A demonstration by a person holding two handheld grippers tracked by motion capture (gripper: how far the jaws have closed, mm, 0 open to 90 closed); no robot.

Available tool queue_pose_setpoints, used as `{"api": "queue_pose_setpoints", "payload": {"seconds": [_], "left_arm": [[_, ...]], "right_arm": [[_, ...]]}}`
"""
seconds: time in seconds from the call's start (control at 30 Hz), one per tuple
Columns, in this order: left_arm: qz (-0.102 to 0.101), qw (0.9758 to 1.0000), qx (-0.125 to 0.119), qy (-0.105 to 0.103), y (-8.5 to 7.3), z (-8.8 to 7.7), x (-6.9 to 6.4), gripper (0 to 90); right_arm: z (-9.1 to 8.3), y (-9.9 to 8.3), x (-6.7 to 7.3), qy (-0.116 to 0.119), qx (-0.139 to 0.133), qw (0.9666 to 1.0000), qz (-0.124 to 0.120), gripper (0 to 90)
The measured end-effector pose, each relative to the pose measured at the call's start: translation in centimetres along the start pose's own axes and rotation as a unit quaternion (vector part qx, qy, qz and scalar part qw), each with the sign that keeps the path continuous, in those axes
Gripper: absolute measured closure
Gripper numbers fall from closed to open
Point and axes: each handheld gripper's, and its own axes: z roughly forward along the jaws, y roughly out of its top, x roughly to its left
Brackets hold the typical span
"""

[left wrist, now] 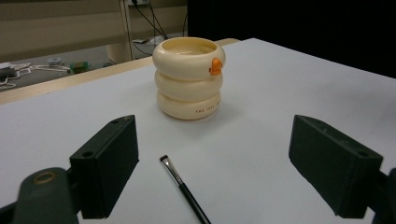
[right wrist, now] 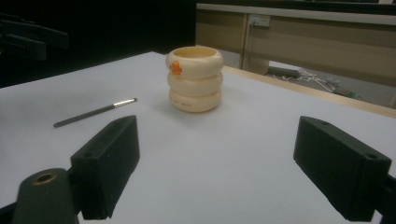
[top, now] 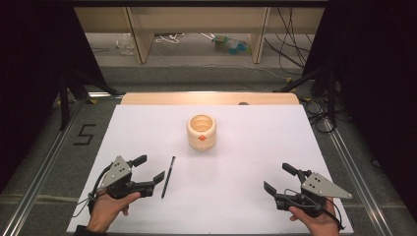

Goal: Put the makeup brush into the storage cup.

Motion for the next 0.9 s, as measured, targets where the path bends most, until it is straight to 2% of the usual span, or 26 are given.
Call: {"api": "queue_pose_setpoints", "payload": {"seconds": [0.2, 0.37, 0.47, 0.53, 0.57, 0.6, 0.7, 0.77, 0.9], "left_arm": [[-0.001, 1.0, 0.003, -0.002, -0.03, 0.02, 0.0, 15.8], [0.007, 0.9999, 0.008, -0.003, -0.01, 0.06, 0.03, 15.8], [-0.004, 0.9999, 0.008, -0.005, -0.05, 0.19, -0.16, 15.8], [-0.001, 0.9999, 0.011, -0.005, -0.07, 0.22, -0.13, 15.8], [0.004, 0.9999, 0.012, -0.006, -0.05, 0.22, -0.08, 15.8], [0.004, 0.9999, 0.012, -0.006, -0.04, 0.24, -0.06, 15.8], [-0.002, 0.9999, 0.015, -0.005, -0.08, 0.3, -0.11, 15.8], [0.005, 0.9998, 0.018, -0.007, -0.04, 0.33, -0.06, 15.8], [-0.005, 0.9996, 0.024, -0.009, -0.1, 0.5, -0.25, 15.8]], "right_arm": [[0.04, -0.03, 0.01, 0.0, 0.001, 1.0, 0.002, 15.7], [0.01, -0.01, 0.04, 0.002, 0.008, 1.0, 0.001, 15.8], [0.06, -0.08, 0.01, 0.0, 0.007, 1.0, 0.0, 16.0], [0.17, -0.13, -0.06, 0.0, 0.004, 1.0, -0.004, 16.0], [0.19, -0.16, 0.03, 0.002, 0.006, 1.0, 0.003, 16.0], [0.09, -0.12, -0.01, 0.003, 0.016, 0.9999, 0.0, 16.0], [0.11, -0.13, -0.02, 0.003, 0.017, 0.9999, 0.0, 16.0], [0.12, -0.15, -0.01, 0.003, 0.017, 0.9998, 0.0, 16.0], [0.15, -0.16, -0.02, 0.003, 0.018, 0.9998, 0.001, 16.0]]}}
